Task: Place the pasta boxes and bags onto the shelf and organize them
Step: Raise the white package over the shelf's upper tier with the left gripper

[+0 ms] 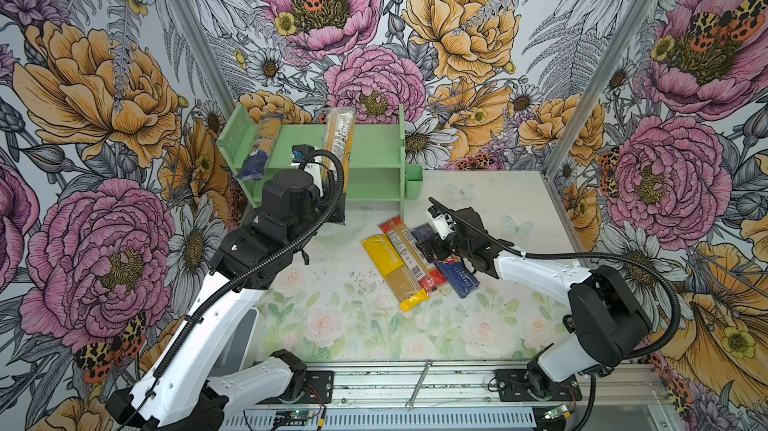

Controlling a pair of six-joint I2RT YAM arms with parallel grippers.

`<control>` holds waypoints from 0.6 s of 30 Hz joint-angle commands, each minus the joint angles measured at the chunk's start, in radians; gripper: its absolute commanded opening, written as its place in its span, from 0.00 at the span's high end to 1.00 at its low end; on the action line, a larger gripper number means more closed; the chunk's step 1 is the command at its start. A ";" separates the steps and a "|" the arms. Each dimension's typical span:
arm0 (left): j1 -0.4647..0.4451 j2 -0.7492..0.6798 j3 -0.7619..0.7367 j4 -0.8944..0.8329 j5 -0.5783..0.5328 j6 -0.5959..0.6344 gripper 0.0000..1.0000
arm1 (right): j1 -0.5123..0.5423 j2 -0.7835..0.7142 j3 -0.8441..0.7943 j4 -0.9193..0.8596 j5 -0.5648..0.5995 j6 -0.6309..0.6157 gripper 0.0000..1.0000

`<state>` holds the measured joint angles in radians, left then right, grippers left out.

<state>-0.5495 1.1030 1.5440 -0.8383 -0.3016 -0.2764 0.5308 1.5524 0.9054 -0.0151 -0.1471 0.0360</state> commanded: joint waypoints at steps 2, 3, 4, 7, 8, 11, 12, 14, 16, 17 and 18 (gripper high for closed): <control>0.029 0.013 0.083 0.184 -0.012 0.055 1.00 | -0.006 -0.028 -0.014 0.026 -0.001 0.009 0.00; 0.037 0.020 0.091 0.191 -0.011 0.059 1.00 | -0.006 -0.028 -0.016 0.026 -0.002 0.010 0.00; 0.040 0.030 0.098 0.194 -0.010 0.062 1.00 | -0.006 -0.027 -0.016 0.027 -0.002 0.010 0.01; 0.059 0.052 0.120 0.202 -0.008 0.075 1.00 | -0.005 -0.029 -0.020 0.028 -0.001 0.010 0.01; 0.065 0.061 0.128 0.205 -0.008 0.082 1.00 | -0.005 -0.031 -0.021 0.030 0.000 0.010 0.01; 0.086 0.085 0.147 0.209 -0.002 0.111 1.00 | -0.006 -0.032 -0.024 0.032 0.000 0.011 0.00; 0.093 0.093 0.153 0.208 -0.005 0.118 1.00 | -0.005 -0.034 -0.025 0.032 0.001 0.011 0.01; 0.103 0.103 0.156 0.215 -0.009 0.129 1.00 | -0.005 -0.035 -0.029 0.033 0.001 0.011 0.01; 0.116 0.111 0.155 0.220 -0.014 0.135 1.00 | -0.006 -0.038 -0.031 0.035 0.001 0.011 0.01; 0.124 0.116 0.154 0.224 -0.012 0.137 1.00 | -0.005 -0.039 -0.033 0.036 0.001 0.011 0.00; 0.132 0.121 0.155 0.227 -0.009 0.138 1.00 | -0.006 -0.040 -0.036 0.038 0.001 0.012 0.01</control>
<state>-0.4393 1.2392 1.6382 -0.8021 -0.3008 -0.1734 0.5308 1.5436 0.8833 -0.0082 -0.1467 0.0364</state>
